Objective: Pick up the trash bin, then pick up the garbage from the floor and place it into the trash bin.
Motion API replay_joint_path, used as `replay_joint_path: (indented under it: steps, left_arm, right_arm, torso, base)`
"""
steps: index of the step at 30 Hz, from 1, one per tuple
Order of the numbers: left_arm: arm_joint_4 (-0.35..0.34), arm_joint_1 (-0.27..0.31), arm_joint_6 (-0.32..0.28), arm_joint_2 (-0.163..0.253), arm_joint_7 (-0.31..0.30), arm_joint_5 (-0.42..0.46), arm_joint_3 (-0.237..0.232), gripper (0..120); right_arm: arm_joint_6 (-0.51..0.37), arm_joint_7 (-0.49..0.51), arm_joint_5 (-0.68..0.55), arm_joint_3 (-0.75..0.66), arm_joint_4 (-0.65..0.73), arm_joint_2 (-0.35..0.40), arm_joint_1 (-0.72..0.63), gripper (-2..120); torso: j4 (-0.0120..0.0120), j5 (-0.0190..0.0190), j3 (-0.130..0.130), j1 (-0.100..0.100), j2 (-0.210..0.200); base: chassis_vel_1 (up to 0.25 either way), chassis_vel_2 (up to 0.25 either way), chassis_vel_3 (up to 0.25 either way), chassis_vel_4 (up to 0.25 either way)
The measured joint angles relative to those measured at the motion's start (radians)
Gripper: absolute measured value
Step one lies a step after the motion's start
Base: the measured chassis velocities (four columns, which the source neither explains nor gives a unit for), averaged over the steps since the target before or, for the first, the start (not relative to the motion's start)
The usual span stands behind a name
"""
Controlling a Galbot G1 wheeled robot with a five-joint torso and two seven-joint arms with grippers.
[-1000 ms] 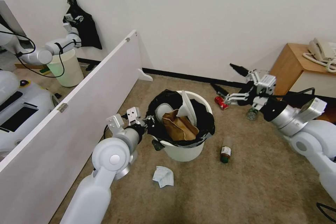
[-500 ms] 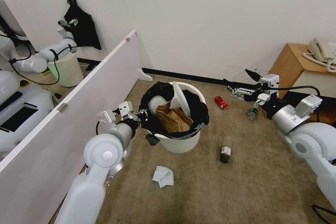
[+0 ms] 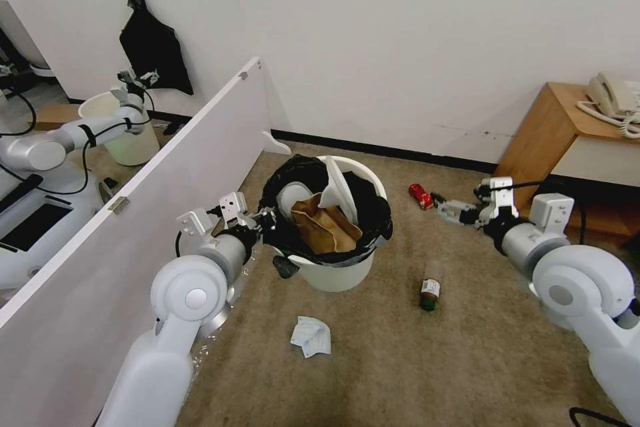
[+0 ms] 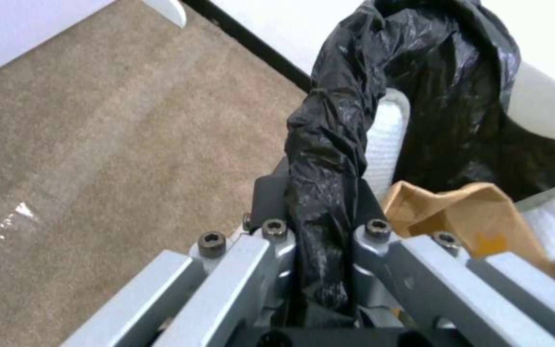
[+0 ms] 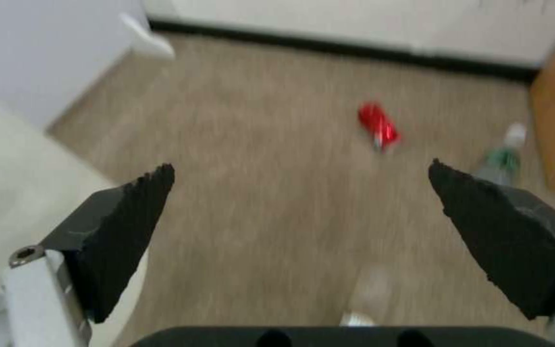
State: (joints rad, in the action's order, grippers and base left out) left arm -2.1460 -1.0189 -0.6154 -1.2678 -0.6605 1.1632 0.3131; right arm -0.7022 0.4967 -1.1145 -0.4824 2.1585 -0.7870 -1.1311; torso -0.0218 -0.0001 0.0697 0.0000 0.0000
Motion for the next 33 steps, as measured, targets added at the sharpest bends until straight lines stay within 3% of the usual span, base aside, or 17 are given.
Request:
replay_joint_path:
  steps: [6,22,33]
  left_arm:
    - [-0.001,-0.001,0.000,-0.002,-0.002,0.001,-0.003,4]
    - [-0.007,-0.015,0.000,-0.009,-0.002,-0.004,0.002,4]
    - [-0.030,-0.039,0.000,-0.005,-0.003,-0.006,0.019,4]
  right_arm:
    - [-0.045,0.117,-0.153,0.017,-0.001,-0.013,0.011,100]
    - [-0.038,0.131,-0.153,0.084,-0.098,-0.064,0.045,100]
    - [-0.035,0.097,-0.151,0.131,-0.265,-0.119,0.098,100]
  torso:
    - [0.0001,0.0000,0.000,0.000,0.000]
    - [0.0000,0.0001,0.000,0.000,0.000]
    - [0.0002,0.0001,0.000,0.000,0.000]
  base:
    - [0.000,0.000,0.000,0.000]
    - [0.000,0.000,0.000,0.000]
    - [0.000,0.000,0.000,0.000]
